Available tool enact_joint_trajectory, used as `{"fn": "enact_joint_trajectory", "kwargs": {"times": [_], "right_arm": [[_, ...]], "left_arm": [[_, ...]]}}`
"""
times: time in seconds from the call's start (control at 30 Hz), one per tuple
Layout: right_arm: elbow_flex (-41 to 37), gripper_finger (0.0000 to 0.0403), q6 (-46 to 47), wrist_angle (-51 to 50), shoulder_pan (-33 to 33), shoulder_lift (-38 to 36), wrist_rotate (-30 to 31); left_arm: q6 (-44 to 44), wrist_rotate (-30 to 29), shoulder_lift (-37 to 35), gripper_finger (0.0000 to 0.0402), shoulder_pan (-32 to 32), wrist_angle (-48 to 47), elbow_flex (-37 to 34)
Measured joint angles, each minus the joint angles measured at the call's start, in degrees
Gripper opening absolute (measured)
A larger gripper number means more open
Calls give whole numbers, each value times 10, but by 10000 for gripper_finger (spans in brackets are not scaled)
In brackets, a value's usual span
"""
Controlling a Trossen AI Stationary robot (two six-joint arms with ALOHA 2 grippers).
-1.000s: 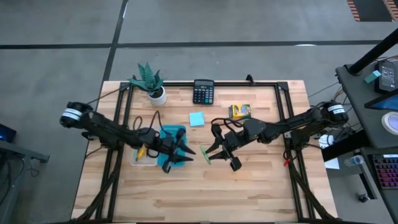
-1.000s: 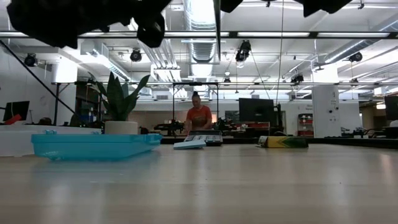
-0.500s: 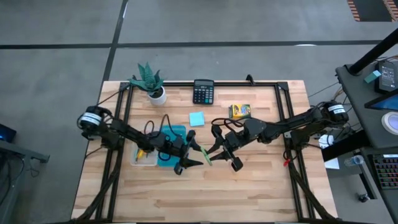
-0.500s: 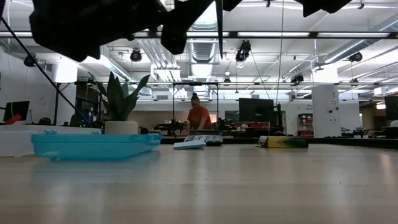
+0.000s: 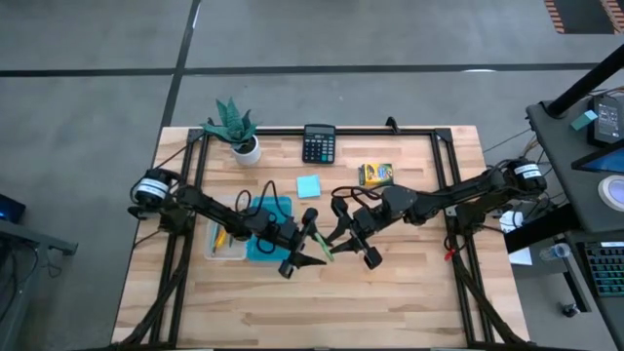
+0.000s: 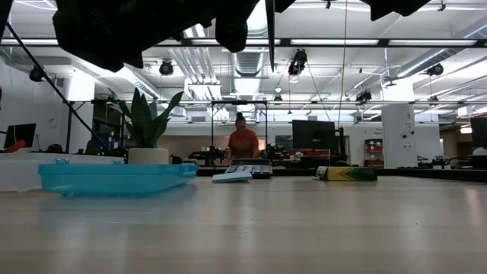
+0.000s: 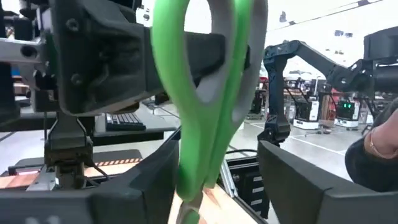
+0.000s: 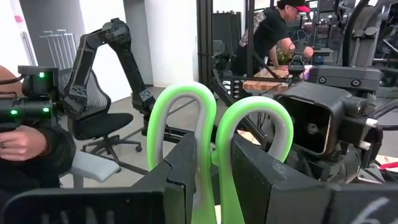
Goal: Pack school essentials
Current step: Put the green scissors into the blue supply box
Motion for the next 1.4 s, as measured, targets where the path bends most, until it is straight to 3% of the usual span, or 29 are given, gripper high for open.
{"fn": "enact_joint_trajectory", "kwargs": {"times": [0.33, 0.8, 1.13, 1.4], "right_arm": [[0, 73, 0, 0, 0, 0, -3], [1, 115, -1, -2, -1, 0, 7], [1, 139, 8, -16, -3, 0, 7], [1, 203, 19, -24, -5, 0, 9]], "left_arm": [[2, 2, -1, 89, 2, 0, -3], [2, 3, -2, 21, 1, 0, -3], [3, 3, -2, 20, 1, -2, -4], [3, 2, -2, 20, 1, 0, -6]]}}
